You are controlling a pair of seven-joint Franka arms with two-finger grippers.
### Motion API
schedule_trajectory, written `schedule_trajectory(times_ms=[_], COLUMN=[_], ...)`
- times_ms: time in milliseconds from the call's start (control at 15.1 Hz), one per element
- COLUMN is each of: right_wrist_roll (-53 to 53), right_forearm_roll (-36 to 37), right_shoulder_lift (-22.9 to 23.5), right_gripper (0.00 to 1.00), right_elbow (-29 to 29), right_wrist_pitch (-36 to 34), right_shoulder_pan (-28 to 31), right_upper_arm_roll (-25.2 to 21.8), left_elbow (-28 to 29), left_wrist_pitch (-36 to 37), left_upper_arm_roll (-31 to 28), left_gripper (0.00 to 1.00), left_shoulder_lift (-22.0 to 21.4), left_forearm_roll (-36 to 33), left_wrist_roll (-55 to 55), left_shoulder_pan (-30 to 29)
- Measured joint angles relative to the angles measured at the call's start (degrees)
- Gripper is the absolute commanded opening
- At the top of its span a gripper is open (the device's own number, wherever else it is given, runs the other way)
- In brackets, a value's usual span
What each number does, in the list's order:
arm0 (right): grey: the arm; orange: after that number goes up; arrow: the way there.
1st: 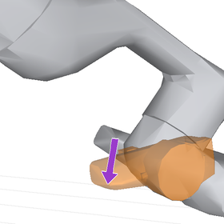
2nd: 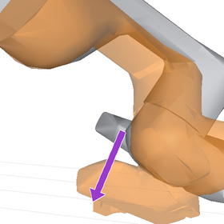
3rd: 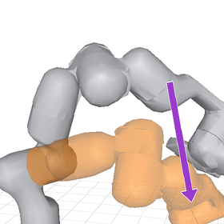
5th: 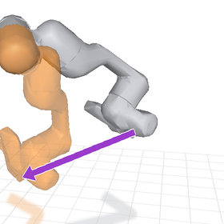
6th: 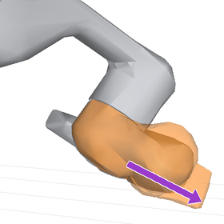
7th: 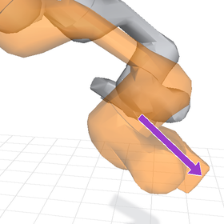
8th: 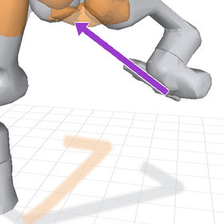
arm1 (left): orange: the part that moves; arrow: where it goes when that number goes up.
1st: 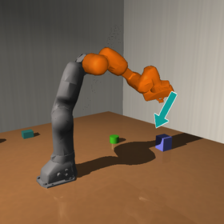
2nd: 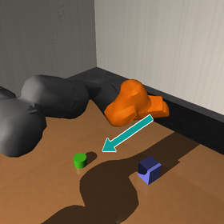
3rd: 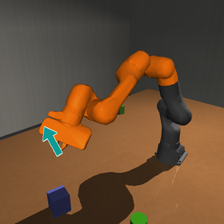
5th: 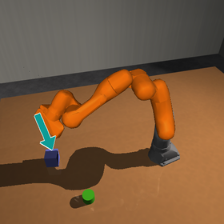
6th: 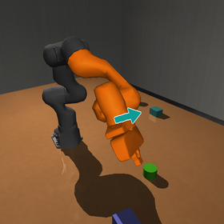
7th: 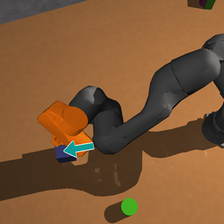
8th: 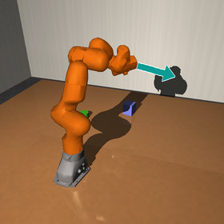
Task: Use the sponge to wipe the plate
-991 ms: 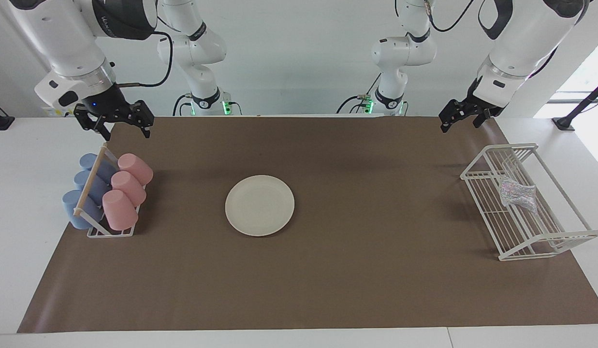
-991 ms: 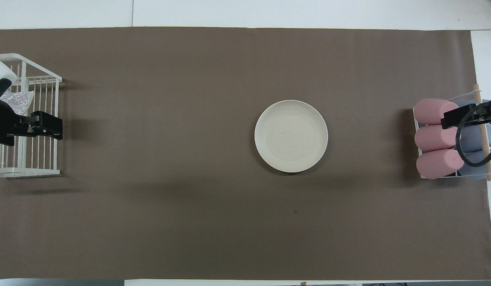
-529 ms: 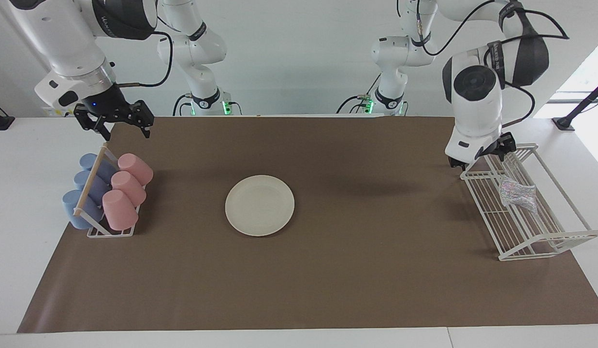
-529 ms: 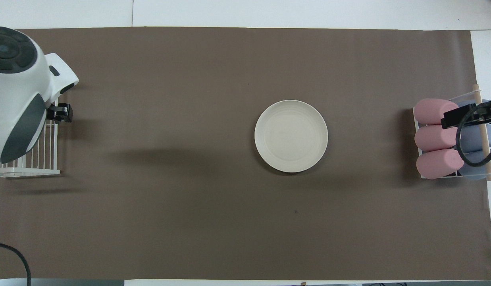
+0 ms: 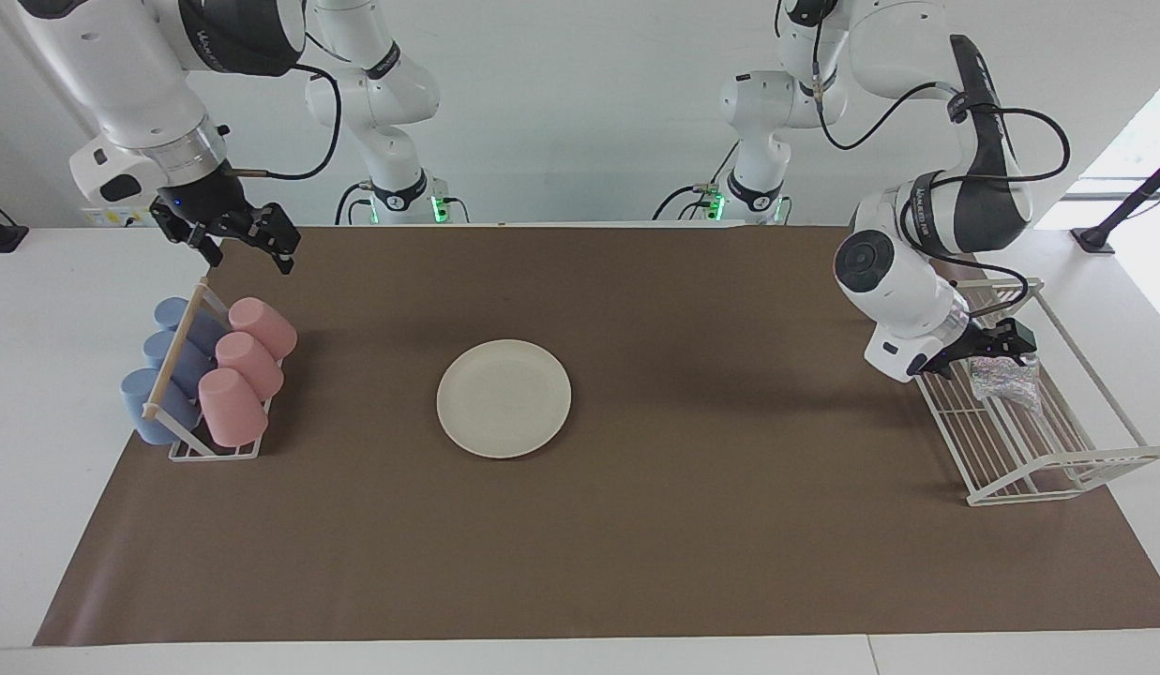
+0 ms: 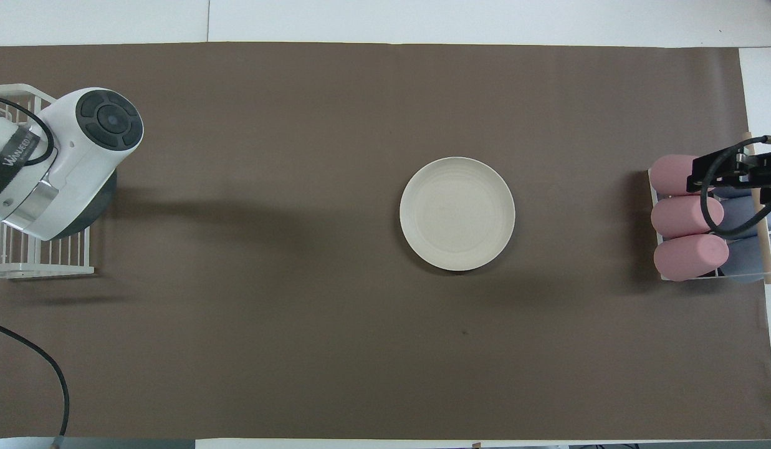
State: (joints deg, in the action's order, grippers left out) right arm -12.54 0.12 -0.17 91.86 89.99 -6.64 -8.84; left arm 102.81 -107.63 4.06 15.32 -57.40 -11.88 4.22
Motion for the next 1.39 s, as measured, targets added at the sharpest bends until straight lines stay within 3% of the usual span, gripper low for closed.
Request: schedule_trajectory(times_ms=[66, 132, 264, 330, 793, 991, 1124, 1388], right_wrist_roll=[-3.67, -7.32, -15.58, -20.15, -52.21, -68.26, -76.2, -78.62], right_forearm_roll=[-0.24, -0.42, -0.65, -0.68, -1.01, -6.53, -8.9, -9.33], right_shoulder_lift=[-0.01, -0.02, -0.1, -0.17, -0.68, -0.75, -0.81, -0.92], right_gripper=[1.0, 1.0, 1.0, 1.0, 1.0, 1.0, 1.0, 1.0], right_elbow=[0.0, 0.0, 0.0, 0.0, 0.0, -0.01, -0.02, 0.11], right_wrist_pitch=[-0.01, -0.02, -0.17, -0.48, -1.26, -0.75, 0.74, 0.9], right_shoulder_pan=[-0.6, -1.2, -2.48, -3.08, -10.18, -11.77, -11.76, -12.13], right_upper_arm_roll=[0.01, 0.06, 0.38, 0.6, 1.36, 1.44, 1.43, 1.46], left_elbow=[0.0, 0.01, 0.02, 0.02, -0.01, -0.92, -4.29, -15.51], left_wrist_pitch=[-0.54, -0.72, -0.8, -0.81, -0.83, -0.67, 1.49, 13.27], left_upper_arm_roll=[-0.02, -0.03, -0.03, -0.03, -0.01, 0.0, 0.08, 0.77], left_gripper=[0.88, 0.68, 0.19, 0.0, 0.0, 0.0, 0.0, 0.0], left_shoulder_lift=[0.3, 0.58, 0.94, 1.04, 1.1, 1.05, 0.9, -0.15], left_forearm_roll=[-0.37, -0.52, -0.59, -0.59, -0.59, 0.0, 5.0, 20.87], left_wrist_roll=[0.0, 0.0, -0.01, -0.1, -0.82, -1.13, -1.43, -1.1], left_shoulder_pan=[-0.22, -0.35, -0.49, -0.53, -0.61, -0.61, -0.61, -0.01])
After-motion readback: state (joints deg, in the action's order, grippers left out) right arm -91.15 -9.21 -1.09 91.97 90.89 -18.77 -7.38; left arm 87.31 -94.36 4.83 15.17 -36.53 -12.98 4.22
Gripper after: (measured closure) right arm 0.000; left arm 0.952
